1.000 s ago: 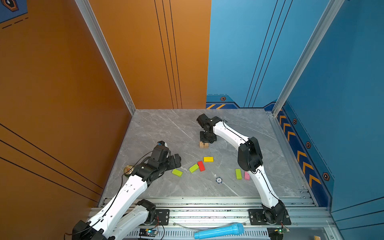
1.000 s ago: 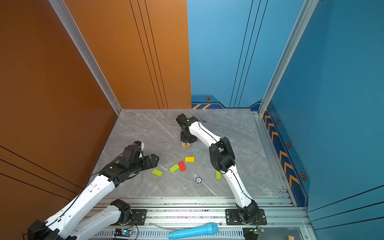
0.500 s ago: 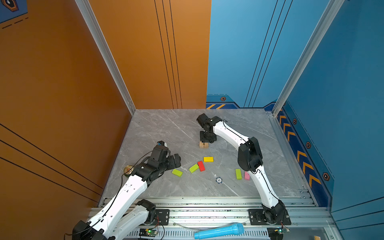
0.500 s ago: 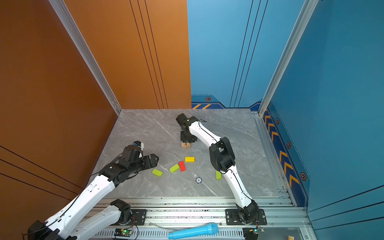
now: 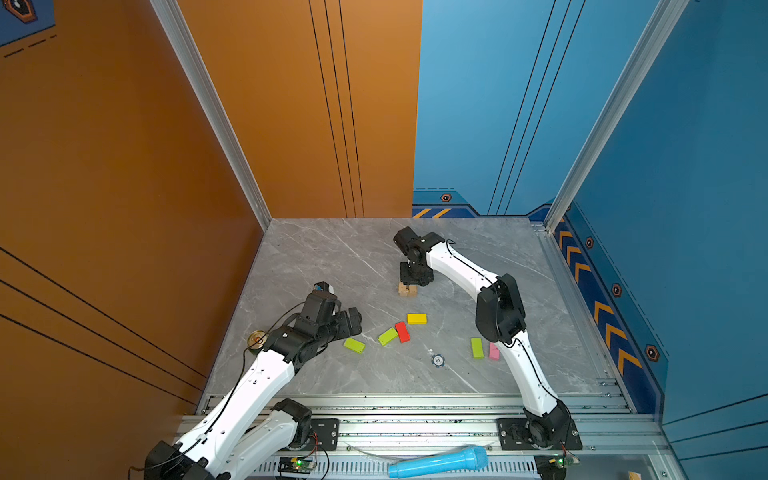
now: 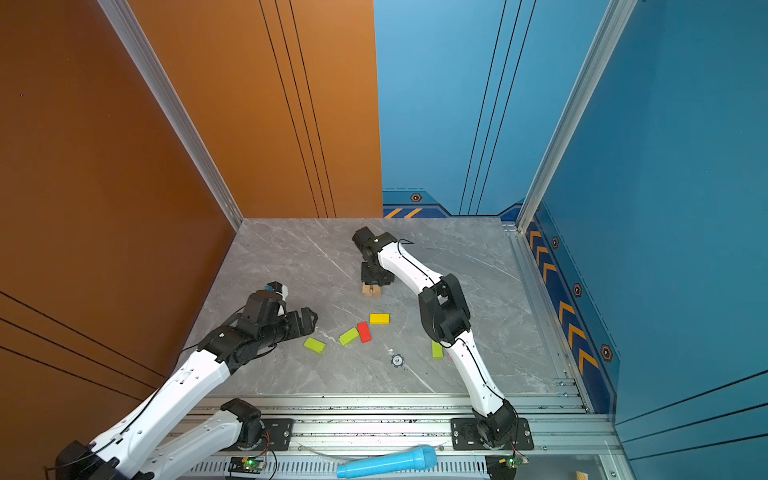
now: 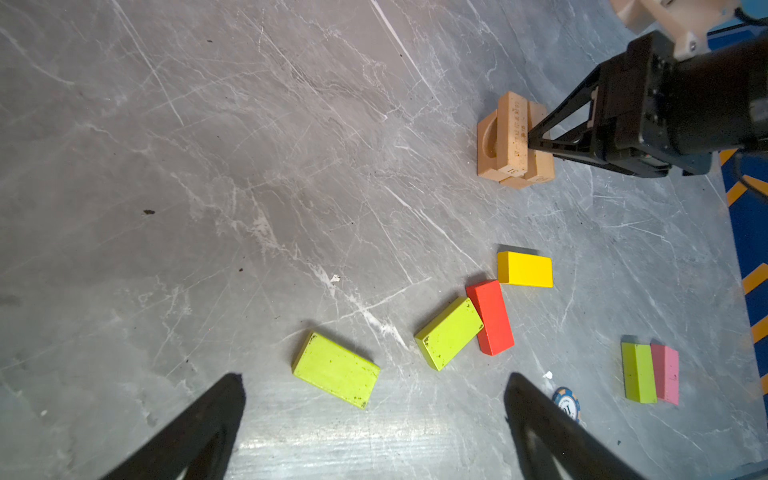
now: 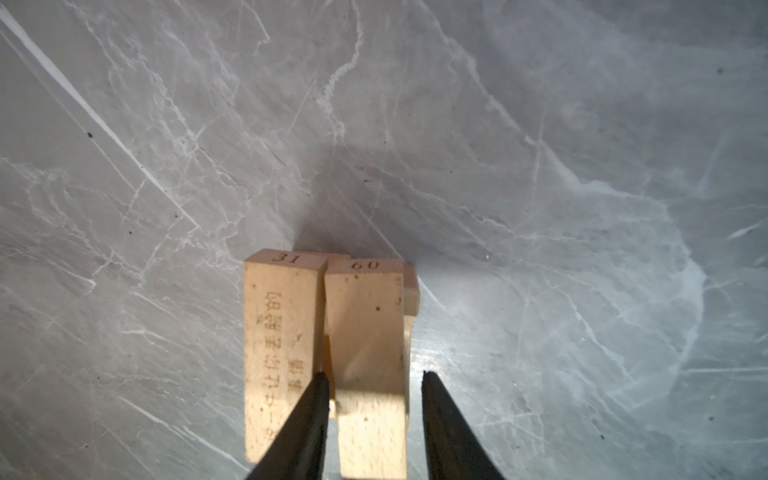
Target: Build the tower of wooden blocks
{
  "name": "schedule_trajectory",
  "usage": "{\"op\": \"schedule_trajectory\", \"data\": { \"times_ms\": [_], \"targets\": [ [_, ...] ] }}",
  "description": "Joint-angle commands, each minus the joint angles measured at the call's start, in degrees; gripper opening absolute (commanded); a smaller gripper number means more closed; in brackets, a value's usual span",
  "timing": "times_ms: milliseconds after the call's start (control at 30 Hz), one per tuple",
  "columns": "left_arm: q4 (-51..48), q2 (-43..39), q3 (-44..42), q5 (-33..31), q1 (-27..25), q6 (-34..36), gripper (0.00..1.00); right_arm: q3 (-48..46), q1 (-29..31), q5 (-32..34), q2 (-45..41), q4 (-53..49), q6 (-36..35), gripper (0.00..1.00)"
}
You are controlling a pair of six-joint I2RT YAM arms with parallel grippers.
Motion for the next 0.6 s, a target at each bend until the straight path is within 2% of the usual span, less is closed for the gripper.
{"op": "schedule_trajectory", "data": {
  "times_ms": [0,300,367,433,500,567],
  "targets": [
    [0.5,-0.29,-0.67,1.43,0.5,0.8,0.99,-0.87,-0.21,1.05,-4.12,-2.56,0.55,0.41],
    [0.59,-0.35,1.0,1.8,0.37,1.04,0.99,-0.78,0.03,1.36,-6.27,-2.56,0.32,0.43],
    [0.44,-0.63,1.04,1.8,0.37,1.09,1.0,-0.78,0.18,1.15,-6.6,-2.55,0.19,0.51],
    [0.22,-0.95,1.03,1.8,0.37,0.96,1.0,-0.71,0.48,1.03,-6.7,-2.55,0.12,0.61],
    [-0.03,-1.4,0.84,1.58,0.37,0.93,1.0,-0.61,0.82,1.07,-6.4,-2.58,0.31,0.77],
    [-0.25,-1.71,0.86,1.58,0.37,0.87,1.0,-0.53,1.08,0.82,-5.79,-2.55,0.63,0.86]
  ]
}}
